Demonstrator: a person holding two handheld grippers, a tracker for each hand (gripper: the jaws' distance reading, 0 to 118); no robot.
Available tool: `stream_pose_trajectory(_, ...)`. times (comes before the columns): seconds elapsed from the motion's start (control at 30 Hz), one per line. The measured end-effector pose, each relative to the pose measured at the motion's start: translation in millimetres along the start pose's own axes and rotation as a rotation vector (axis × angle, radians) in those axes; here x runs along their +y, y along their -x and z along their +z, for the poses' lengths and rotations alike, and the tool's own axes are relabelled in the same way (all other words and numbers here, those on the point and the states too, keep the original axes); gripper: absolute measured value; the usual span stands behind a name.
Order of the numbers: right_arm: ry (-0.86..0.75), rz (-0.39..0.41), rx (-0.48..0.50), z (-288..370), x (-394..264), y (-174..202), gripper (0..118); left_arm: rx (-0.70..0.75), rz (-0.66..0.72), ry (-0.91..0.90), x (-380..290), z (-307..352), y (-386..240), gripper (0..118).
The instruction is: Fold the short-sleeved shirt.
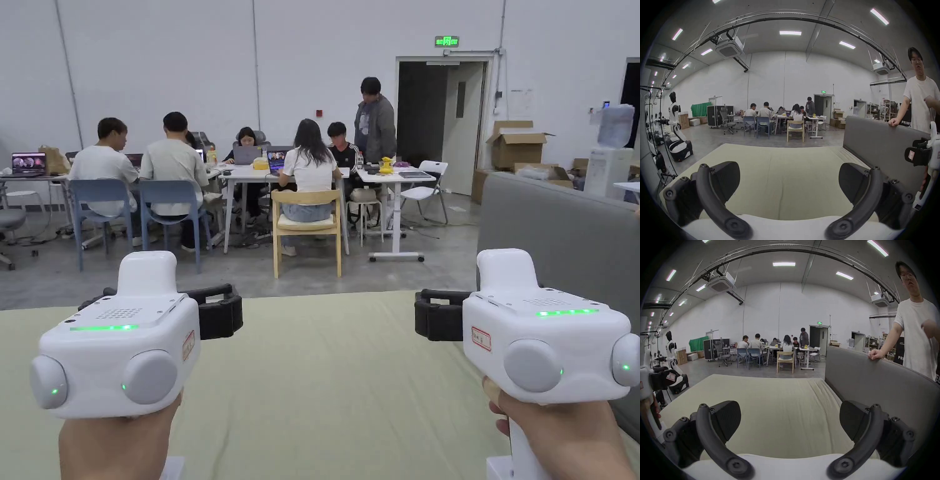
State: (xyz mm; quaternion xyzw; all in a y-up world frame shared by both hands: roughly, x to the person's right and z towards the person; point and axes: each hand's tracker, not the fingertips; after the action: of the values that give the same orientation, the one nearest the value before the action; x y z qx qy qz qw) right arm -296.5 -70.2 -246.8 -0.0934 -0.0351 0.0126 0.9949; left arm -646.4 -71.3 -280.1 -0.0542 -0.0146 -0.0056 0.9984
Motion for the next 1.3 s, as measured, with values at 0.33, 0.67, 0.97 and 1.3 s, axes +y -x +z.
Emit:
stream_pose_trajectory(0.33, -0.014, 0.012, -0.004, 1.3, 1.3, 1.7, 118, 0.006, -0.026, -0.012, 3.1, 2.2, -2.7, 118)
stream_pose_trajectory(0.67, -0.024, 0.012, -0.01, 6.1, 3.2, 1.8, 118, 0.016, -0.029, -0.014, 4.1, 5.3, -1.9, 118)
stream_pose_trajectory(0.97, -0.026, 0.01, -0.018, 6.8, 2.4, 1.3, 118, 0.016, -0.029, -0.01, 3.6, 5.4, -1.8, 118)
stream_pose_trajectory(1.3, -0.034, -0.001, -0.025, 8.5, 5.6, -2.0, 118, 0.022, -0.03, -0.006, 3.9, 4.5, -1.3, 118)
